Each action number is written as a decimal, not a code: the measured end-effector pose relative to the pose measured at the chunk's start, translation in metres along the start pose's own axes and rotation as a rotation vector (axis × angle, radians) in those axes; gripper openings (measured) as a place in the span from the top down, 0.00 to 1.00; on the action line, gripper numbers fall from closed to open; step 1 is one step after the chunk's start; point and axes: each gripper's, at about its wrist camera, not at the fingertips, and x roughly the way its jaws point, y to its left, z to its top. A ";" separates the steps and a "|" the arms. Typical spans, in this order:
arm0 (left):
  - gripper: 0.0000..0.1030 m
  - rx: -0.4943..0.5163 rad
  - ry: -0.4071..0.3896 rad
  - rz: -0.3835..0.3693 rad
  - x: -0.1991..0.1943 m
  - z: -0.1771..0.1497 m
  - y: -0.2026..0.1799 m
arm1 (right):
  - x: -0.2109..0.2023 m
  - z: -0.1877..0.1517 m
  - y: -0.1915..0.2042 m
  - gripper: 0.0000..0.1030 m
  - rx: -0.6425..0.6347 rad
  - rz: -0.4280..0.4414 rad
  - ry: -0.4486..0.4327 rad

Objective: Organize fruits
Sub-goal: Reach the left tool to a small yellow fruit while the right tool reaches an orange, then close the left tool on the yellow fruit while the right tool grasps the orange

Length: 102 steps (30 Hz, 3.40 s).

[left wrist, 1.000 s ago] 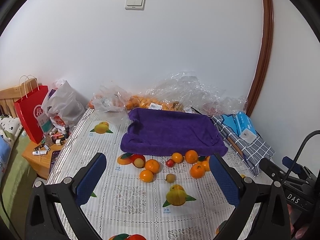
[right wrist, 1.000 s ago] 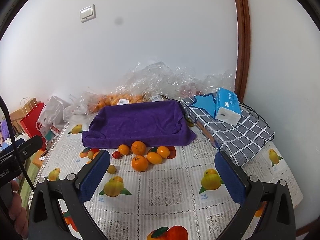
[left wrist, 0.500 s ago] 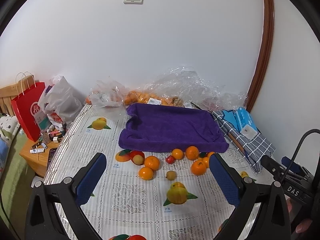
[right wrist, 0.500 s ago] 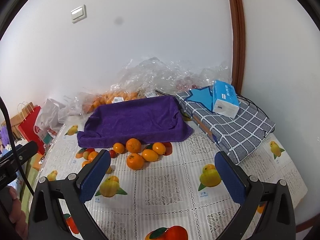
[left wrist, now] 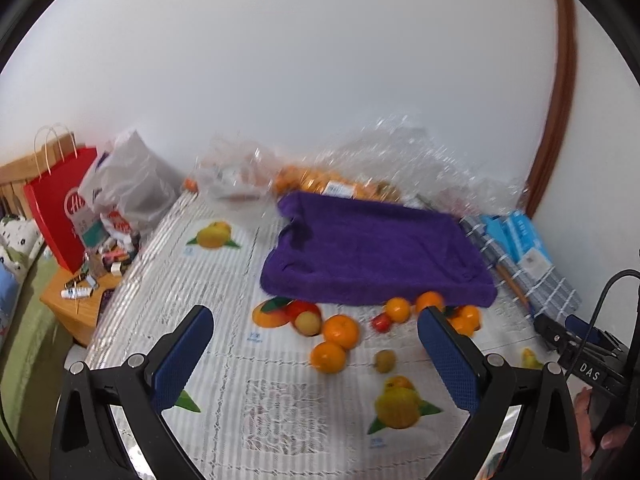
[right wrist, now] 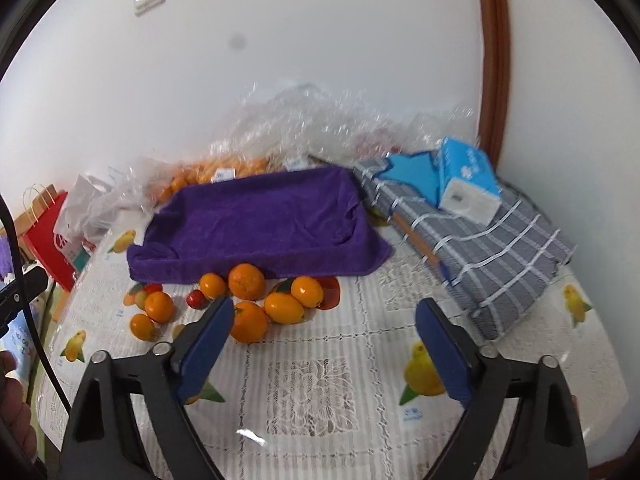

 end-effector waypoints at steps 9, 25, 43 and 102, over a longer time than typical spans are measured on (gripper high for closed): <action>0.07 -0.035 0.137 0.022 0.063 -0.019 0.028 | 0.080 0.001 -0.002 0.55 -0.001 0.076 0.080; 0.24 -0.055 0.186 -0.029 0.115 -0.019 0.034 | 0.133 0.007 -0.004 0.67 0.077 0.185 0.163; 0.72 -0.080 0.246 -0.211 0.146 -0.019 0.038 | 0.129 0.001 -0.005 0.67 0.024 0.120 0.117; 0.74 -0.095 -0.081 -0.290 0.111 -0.015 0.033 | 0.102 0.001 0.001 0.69 0.002 0.145 -0.069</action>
